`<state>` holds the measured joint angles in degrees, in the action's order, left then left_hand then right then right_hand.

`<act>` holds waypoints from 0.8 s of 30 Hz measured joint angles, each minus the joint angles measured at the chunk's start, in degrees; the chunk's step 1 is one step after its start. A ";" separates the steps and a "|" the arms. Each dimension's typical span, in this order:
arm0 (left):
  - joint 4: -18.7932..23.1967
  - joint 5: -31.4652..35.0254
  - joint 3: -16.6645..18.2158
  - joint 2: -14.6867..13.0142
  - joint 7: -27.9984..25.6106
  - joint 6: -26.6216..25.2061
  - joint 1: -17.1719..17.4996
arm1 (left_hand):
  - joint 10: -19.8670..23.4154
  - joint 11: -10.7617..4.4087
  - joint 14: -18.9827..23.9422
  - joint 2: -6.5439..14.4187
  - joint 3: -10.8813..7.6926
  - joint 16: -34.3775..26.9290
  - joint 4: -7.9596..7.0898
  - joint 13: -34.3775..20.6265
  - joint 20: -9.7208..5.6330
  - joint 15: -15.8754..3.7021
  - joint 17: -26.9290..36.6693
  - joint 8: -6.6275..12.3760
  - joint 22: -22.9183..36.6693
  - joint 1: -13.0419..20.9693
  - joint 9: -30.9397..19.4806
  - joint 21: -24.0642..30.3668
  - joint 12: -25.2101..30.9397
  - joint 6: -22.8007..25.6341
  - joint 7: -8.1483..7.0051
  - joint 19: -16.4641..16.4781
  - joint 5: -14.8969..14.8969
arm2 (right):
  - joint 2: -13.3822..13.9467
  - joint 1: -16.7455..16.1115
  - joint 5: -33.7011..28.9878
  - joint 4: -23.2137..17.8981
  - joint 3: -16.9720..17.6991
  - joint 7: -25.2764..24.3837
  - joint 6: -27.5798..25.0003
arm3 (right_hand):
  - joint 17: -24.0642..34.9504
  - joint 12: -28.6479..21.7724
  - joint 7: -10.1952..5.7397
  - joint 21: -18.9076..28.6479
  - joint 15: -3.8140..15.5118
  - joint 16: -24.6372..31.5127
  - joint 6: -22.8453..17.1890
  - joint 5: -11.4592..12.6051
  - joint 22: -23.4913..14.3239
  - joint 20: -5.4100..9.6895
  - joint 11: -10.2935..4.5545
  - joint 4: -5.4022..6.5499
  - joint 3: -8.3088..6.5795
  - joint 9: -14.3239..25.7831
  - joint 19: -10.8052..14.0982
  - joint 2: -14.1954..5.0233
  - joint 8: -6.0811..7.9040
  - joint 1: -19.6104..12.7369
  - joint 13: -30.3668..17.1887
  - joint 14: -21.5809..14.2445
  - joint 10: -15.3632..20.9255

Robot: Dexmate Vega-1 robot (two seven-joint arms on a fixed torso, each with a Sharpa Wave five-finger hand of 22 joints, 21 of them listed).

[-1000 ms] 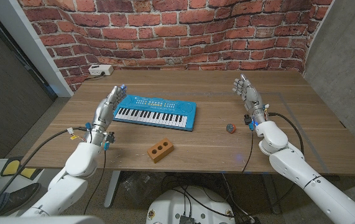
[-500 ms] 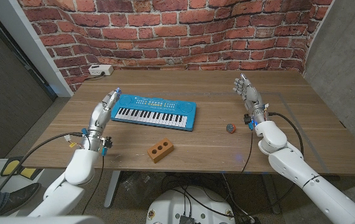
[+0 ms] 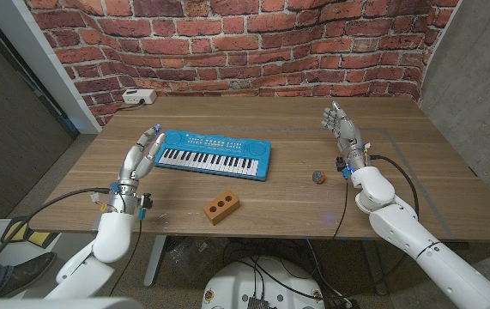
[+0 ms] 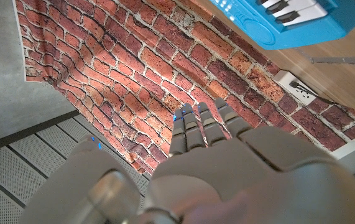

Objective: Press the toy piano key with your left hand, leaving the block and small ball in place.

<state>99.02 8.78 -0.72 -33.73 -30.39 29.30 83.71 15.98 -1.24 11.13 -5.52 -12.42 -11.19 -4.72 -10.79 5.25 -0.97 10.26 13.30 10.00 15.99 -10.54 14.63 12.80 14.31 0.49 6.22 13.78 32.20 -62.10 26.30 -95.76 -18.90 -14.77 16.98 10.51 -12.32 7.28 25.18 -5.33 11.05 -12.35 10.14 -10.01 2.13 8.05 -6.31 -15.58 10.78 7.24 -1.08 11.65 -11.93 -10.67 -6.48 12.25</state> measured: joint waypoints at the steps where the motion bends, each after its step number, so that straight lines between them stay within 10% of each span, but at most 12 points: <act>1: 0.15 1.41 0.00 0.00 -0.85 -0.97 0.04 | -0.50 0.42 -0.57 0.00 0.00 0.04 0.00 0.00 0.28 0.37 0.00 -0.18 0.00 0.00 0.00 -0.24 -0.30 -0.09 -0.54 -0.28 0.21 | 0.00 -0.09 -0.01 -0.13 0.00 -0.05 -0.06 | 0.00 0.00 0.00 0.00 0.00 0.00 0.00 0.00 0.00 0.00 0.00 0.00 0.00 0.00 0.00 0.00 0.00 0.00 0.00 0.00 0.00; 9: 1.80 5.73 -0.46 -0.75 -3.29 -4.64 0.50 | -3.09 0.43 -3.34 0.62 0.00 0.86 0.00 -0.29 0.82 1.34 0.29 -0.16 0.29 0.59 0.01 -1.46 -1.00 2.19 -3.79 -1.68 0.21 | 0.08 -0.21 -0.01 -0.34 0.00 -0.18 -0.48 | 0.00 0.00 0.00 0.00 0.00 0.00 0.00 0.00 0.01 0.00 0.00 0.00 0.00 0.00 0.00 -0.23 0.00 -0.23 0.00 0.00 0.00; 24: 5.91 15.34 -2.24 -3.28 -8.91 -14.67 1.79 | -4.03 -0.50 -5.45 1.76 0.17 0.85 0.17 -0.29 0.26 1.20 0.29 1.73 0.28 0.69 0.16 -2.96 -1.49 11.32 -4.07 -4.02 0.43 | 0.36 -0.22 0.17 -0.62 0.25 -0.24 -0.94 | 0.00 0.00 -0.43 -0.61 0.01 0.00 -0.44 0.00 0.01 -0.21 -0.30 0.00 0.00 0.00 0.21 -0.23 0.00 -0.23 0.00 -0.01 0.30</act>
<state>104.92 24.12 -2.95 -37.01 -39.30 14.63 85.50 11.95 -1.74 5.67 -3.76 -12.25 -10.34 -4.56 -11.08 5.52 0.23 10.55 15.03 10.28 16.68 -10.38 11.67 11.31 25.63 -3.58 2.20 14.20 32.56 -62.32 26.47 -96.39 -18.65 -15.00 16.04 10.51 -12.32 6.84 24.57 -5.32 11.05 -12.79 10.14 -10.00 1.92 7.75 -6.31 -15.58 10.78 7.45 -1.31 11.65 -12.16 -10.67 -6.49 12.55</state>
